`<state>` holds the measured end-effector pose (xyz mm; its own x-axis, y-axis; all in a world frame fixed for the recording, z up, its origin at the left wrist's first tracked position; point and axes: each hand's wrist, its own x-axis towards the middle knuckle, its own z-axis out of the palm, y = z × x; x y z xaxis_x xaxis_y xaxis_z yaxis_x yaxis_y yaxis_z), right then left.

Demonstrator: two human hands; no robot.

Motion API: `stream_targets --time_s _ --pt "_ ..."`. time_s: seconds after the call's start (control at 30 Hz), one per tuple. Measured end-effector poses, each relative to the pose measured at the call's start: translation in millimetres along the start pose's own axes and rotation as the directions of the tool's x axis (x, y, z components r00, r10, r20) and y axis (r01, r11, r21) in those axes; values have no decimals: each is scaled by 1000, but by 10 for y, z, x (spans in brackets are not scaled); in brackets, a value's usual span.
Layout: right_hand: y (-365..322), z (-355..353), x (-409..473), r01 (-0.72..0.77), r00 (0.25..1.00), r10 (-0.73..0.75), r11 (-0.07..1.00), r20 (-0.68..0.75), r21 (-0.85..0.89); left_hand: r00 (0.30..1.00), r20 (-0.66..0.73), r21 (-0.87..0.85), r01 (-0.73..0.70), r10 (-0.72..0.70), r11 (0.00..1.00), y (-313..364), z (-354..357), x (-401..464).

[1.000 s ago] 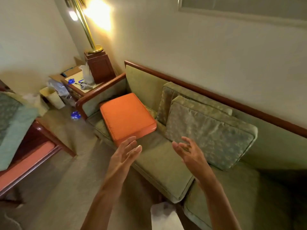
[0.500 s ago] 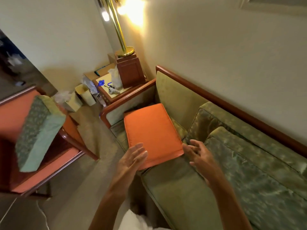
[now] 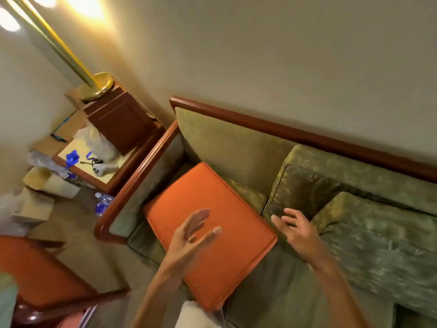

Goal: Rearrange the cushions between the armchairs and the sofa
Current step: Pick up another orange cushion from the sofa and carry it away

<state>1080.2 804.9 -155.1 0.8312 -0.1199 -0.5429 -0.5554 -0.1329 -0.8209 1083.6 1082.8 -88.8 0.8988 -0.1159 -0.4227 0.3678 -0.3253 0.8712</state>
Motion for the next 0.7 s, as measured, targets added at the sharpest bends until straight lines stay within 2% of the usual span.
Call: stream_targets --time_s 0.03,0.1,0.2,0.3,0.37,0.43,0.5,0.57,0.7 --pt "38 169 300 -50 997 49 998 -60 -28 997 75 77 13 -19 997 -54 -183 421" --pt "129 412 669 -128 991 122 987 -62 -97 991 132 246 -15 -18 969 -149 -380 952" --pt "457 806 1411 -219 975 200 943 -101 -249 972 236 510 -134 12 849 -400 -555 1956" --pt "902 1113 2081 -302 953 271 859 -134 -414 929 344 691 -349 136 633 -728 -430 3030" --pt "1208 1229 2371 -382 924 324 784 -203 -489 887 448 783 -451 113 428 -993 -210 3601" --pt "1411 1343 2472 -426 904 324 743 -281 -516 868 496 845 -482 -1 231 -1327 -19 4054" --pt "1544 1445 2445 -422 900 256 718 -354 -554 856 506 862 -499 -103 87 -1611 78 4305" --pt "1577 1485 2401 -416 892 186 694 -413 -587 855 514 857 -516 -65 -17 -1795 85 4400" --pt "1379 1430 2218 -429 882 199 714 -426 -553 869 494 870 -493 23 -28 -1685 -22 4357"
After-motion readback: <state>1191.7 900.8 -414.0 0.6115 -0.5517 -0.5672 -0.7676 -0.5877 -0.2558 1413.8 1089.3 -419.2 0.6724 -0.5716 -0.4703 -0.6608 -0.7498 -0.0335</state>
